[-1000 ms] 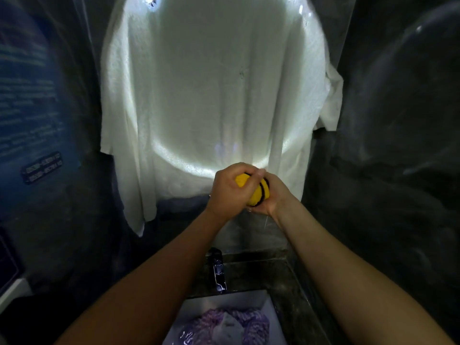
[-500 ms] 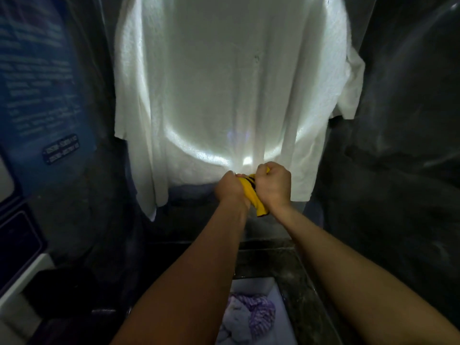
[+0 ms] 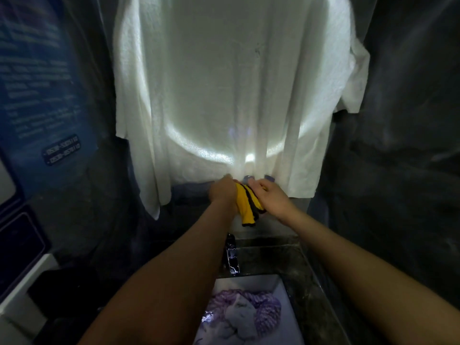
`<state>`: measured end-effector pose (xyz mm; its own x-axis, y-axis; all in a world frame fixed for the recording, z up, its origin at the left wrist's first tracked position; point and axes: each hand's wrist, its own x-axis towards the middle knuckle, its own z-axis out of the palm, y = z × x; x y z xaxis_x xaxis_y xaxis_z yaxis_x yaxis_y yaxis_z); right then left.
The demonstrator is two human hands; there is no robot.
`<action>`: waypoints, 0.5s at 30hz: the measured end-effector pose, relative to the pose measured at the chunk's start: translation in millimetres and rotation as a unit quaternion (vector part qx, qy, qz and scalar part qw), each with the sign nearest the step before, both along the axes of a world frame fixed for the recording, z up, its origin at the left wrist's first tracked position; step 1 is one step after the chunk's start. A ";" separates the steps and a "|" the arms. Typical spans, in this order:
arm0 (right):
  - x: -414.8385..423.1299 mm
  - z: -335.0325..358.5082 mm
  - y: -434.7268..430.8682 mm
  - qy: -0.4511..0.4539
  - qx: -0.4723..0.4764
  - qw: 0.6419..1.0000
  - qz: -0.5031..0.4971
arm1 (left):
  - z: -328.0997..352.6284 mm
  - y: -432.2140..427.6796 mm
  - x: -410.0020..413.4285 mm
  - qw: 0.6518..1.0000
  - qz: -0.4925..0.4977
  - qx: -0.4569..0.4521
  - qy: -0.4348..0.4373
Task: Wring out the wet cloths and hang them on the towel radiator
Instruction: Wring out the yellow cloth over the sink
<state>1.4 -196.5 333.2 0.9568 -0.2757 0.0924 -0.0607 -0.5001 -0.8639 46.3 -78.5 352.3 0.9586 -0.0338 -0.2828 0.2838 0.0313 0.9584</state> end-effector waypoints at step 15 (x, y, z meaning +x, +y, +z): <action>7.7 0.0 -11.8 0.040 -0.242 0.958 0.151 | 21.3 8.8 11.1 0.972 -0.096 0.203 -0.070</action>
